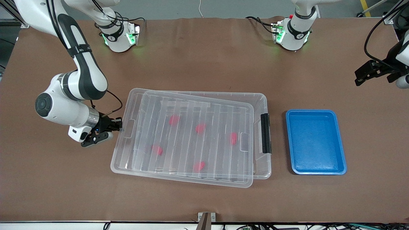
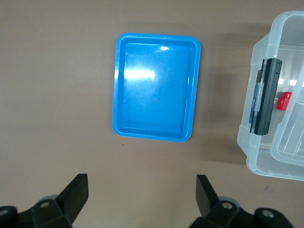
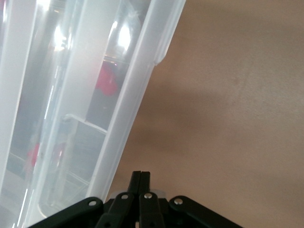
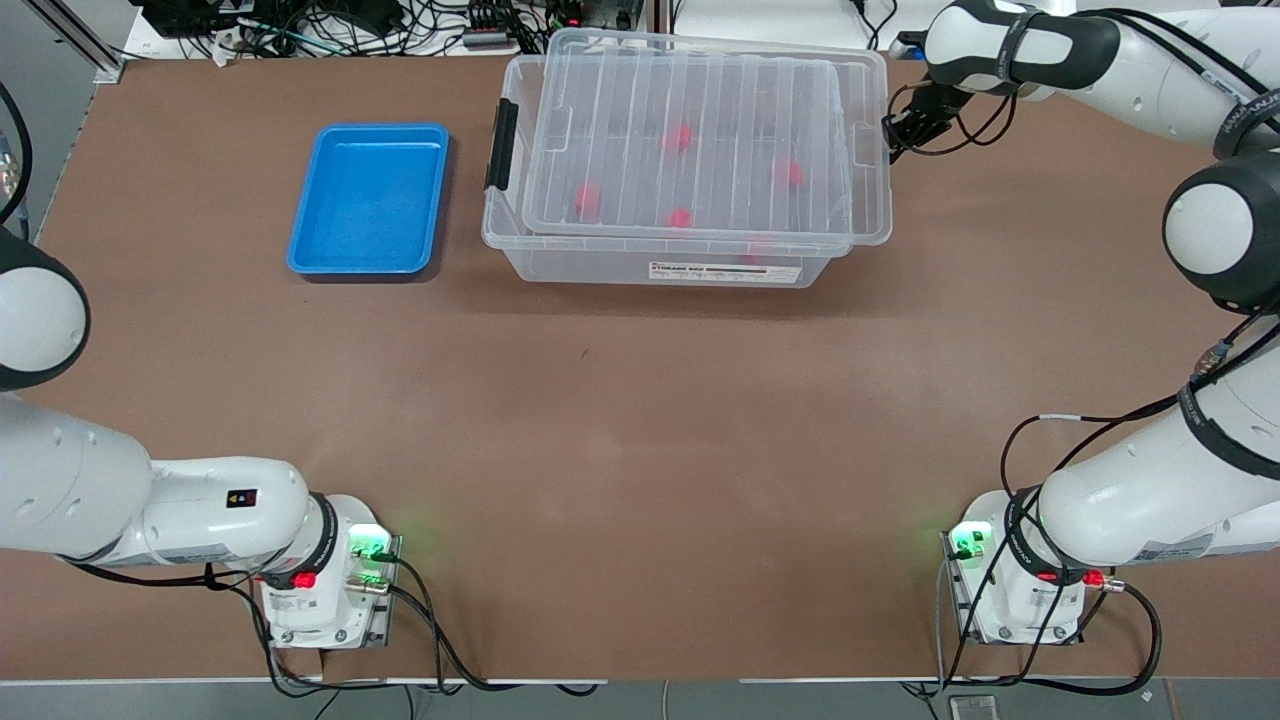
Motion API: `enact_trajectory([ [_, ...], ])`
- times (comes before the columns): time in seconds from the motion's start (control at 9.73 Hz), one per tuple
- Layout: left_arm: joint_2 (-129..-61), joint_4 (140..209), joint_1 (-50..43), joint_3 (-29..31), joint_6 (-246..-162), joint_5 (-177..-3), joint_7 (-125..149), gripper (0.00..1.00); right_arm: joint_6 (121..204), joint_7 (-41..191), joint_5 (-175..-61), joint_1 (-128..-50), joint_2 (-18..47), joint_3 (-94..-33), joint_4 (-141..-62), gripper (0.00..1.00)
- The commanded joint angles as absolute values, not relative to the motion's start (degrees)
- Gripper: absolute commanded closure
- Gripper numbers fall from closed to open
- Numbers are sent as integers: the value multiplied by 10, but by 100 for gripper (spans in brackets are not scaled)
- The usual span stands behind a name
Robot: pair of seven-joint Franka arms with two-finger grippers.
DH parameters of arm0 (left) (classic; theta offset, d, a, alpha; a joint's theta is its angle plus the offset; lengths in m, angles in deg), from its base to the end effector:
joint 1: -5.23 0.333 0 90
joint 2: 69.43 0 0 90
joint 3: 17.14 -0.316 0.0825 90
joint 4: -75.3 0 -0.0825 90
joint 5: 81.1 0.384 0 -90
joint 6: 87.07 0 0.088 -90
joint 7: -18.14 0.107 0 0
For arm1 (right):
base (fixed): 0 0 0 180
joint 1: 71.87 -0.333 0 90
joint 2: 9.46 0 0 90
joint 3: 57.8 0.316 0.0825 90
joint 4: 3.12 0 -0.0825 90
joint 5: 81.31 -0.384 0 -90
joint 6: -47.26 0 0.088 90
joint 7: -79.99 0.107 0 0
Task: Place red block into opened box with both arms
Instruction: 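Slide the clear lid closed over the box with the right gripper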
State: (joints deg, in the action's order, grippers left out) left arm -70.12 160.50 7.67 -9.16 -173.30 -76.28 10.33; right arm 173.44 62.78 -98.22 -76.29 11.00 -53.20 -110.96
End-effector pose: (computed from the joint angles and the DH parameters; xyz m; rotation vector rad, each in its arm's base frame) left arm 0.5504 -0.0433 0.6518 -3.0597 -0.0695 -0.0238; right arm 0.6163 0.1052 0.3189 -2.8498 -0.3923 0.0270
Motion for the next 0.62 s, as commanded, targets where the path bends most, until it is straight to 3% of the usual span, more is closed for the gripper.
enact_trajectory([
  [0.0,-690,1637,71,-99,-1730,-765,112,0,1728,646,-993,-763,118,-528,-1091,100],
  [0.41,-690,1638,71,-98,-1729,-765,112,0,1727,678,-985,-757,121,-503,-1077,100],
  [0.51,-688,1638,72,-98,-1725,-765,113,0,1695,671,-962,-746,115,-509,-1061,93],
])
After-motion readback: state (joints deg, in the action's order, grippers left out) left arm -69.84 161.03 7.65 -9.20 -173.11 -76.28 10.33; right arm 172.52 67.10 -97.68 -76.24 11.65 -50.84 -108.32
